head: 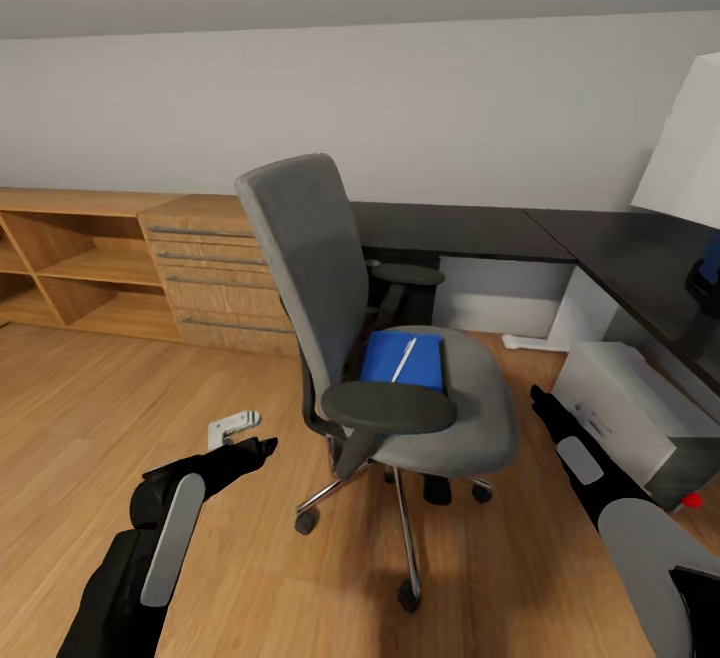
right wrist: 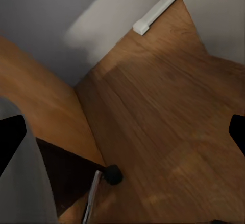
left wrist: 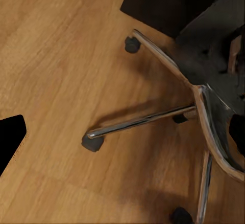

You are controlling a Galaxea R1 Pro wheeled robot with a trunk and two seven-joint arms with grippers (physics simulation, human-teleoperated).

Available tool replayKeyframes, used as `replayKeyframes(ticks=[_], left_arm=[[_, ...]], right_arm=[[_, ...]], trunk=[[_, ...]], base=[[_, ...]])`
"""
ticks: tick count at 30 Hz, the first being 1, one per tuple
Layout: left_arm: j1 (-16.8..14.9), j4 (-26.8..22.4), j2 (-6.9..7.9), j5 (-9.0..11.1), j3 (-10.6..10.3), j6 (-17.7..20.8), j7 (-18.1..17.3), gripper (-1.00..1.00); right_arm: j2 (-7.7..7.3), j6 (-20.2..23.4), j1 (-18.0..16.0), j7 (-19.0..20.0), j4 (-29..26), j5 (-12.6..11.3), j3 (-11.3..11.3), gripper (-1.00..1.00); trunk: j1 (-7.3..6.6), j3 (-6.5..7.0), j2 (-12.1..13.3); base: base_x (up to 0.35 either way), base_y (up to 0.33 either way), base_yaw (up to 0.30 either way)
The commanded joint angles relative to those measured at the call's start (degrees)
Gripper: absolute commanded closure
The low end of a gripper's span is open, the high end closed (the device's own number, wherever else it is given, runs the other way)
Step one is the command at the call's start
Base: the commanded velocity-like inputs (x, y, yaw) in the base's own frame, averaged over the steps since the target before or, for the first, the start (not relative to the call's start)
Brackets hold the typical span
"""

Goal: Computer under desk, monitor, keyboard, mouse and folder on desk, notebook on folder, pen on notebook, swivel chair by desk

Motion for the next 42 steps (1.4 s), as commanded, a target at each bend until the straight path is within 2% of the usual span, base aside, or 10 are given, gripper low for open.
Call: replayKeyframes(ticks=[1, 2, 6, 7, 9, 11, 16, 24, 31, 42], left_arm=[[-0.03, -0.05, -0.07, 0.65, 1.28, 0.22, 0.43, -1.0], [-0.03, -0.05, -0.06, 0.67, 2.91, 0.19, 0.42, -1.0], [-0.03, -0.05, -0.07, 0.73, 5.43, 0.11, 0.31, -1.0], [-0.03, -0.08, -0.11, 0.81, 7.72, -0.24, 0.14, -1.0], [-0.03, -0.1, -0.15, 0.84, 9.15, -0.58, 0.07, -1.0], [-0.03, -0.13, -0.14, 0.89, 11.19, -1.16, -0.01, -1.0], [-0.03, -0.14, -0.13, 0.91, 12.09, -1.4, -0.05, -1.0], [-0.03, -0.22, -0.13, 0.92, 12.19, -1.45, -0.14, -1.0], [-0.03, -0.23, -0.19, 0.95, 12.2, -1.45, -0.22, -1.0], [-0.03, -0.23, -0.26, 0.93, 12.13, -1.45, -0.2, -1.0]], right_arm=[[-0.1, 0.78, -0.03, 0.11, 0.02, -0.65, -0.24, -1.0], [-0.22, 1.74, -0.03, 0.09, 0.02, -0.69, -0.48, -1.0], [-0.43, 2.38, -0.03, 0.1, 0.02, -0.76, -0.63, -1.0], [-0.68, 2.73, -0.03, 0.09, 0.02, -1.17, -0.69, -1.0], [-0.91, 3.07, -0.03, 0.08, 0.02, -1.81, -0.7, -1.0], [-1.38, 4.8, -0.03, 0.09, 0.02, -3.77, -0.73, -1.0], [-2.53, 7.87, -0.03, 0.22, 0.02, -5.05, -0.74, -1.0], [-2.91, 8.96, -0.03, 0.22, 0.02, -5.34, -0.74, -1.0], [-3.05, 13.67, -0.03, 0.25, -0.03, -5.35, -0.93, -1.0], [-3.49, 16.29, -0.03, 0.25, -0.12, -5.38, -3.33, -1.0]], trunk=[[0.0, -0.05, -0.02], [0.0, -0.05, -0.02], [0.0, -0.05, -0.02], [0.0, -0.05, -0.02], [0.0, -0.05, -0.02], [0.0, -0.05, -0.02], [0.0, -0.05, -0.02], [0.0, -0.05, -0.02], [0.0, -0.05, -0.02], [0.0, -0.05, -0.02]], base=[[0.091, 0.0, 0.0], [0.046, 0.0, 0.0], [0.029, 0.0, 0.0], [0.123, 0.0, 0.0], [0.178, 0.0, 0.0], [0.253, 0.0, 0.0], [0.213, 0.0, 0.0], [0.277, 0.0, 0.0], [0.297, 0.0, 0.0], [0.103, 0.0, 0.0]])
